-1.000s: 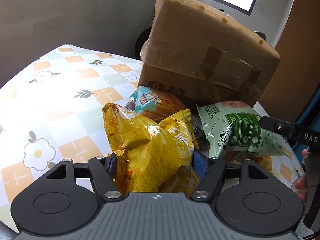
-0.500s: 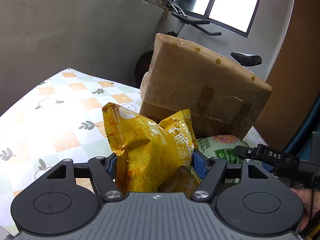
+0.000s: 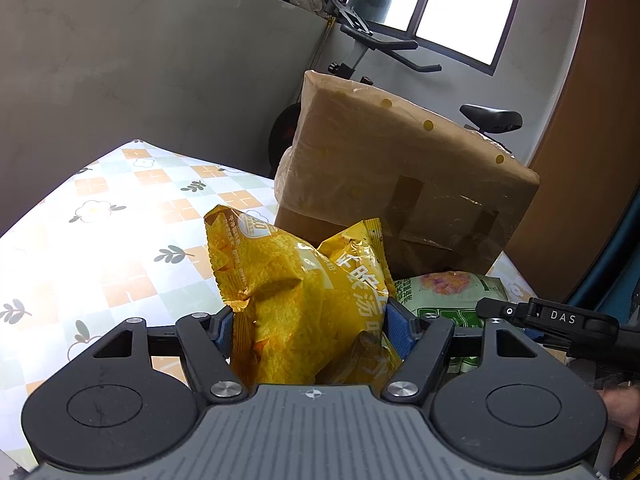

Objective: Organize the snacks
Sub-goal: 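Grasp the yellow chip bag with the left tool while the right tool grasps the green chip bag, then lift both held bags and carry them over the cardboard box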

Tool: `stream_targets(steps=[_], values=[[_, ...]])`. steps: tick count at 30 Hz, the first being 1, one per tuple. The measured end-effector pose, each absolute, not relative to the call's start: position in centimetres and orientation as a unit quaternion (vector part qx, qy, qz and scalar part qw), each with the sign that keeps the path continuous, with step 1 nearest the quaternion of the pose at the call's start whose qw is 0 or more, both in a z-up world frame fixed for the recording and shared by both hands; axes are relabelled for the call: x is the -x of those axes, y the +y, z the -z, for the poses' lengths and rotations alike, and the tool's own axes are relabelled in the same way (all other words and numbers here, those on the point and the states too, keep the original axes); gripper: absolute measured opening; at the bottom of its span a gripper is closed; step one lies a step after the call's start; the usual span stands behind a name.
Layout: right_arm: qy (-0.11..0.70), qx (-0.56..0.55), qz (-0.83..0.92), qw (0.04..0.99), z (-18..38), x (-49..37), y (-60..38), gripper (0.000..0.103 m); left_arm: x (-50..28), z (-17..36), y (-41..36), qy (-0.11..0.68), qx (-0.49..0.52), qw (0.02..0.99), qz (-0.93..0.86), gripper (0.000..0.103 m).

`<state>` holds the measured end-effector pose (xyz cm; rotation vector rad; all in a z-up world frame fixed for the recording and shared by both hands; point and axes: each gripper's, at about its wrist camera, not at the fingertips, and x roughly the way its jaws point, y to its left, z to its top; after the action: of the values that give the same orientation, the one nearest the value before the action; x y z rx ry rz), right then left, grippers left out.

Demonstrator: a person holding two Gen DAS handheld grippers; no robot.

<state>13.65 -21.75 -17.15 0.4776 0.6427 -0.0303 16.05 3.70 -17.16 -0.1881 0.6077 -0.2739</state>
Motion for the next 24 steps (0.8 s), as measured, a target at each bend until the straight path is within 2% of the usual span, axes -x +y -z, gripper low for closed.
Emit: stream_targets(steps=[9, 24], values=[[0.287, -0.188, 0.002, 0.939, 14.4, -11.5, -20.8, 0.051, -15.0, 16.1, 4.2, 0.283, 0.095, 0.945, 0.132, 0.073], [0.211, -0.156, -0.022, 0.965, 8.3, -8.6, -20.7, 0.048, -14.0, 13.7, 4.1, 0.247, 0.095, 0.953, 0.148, 0.073]])
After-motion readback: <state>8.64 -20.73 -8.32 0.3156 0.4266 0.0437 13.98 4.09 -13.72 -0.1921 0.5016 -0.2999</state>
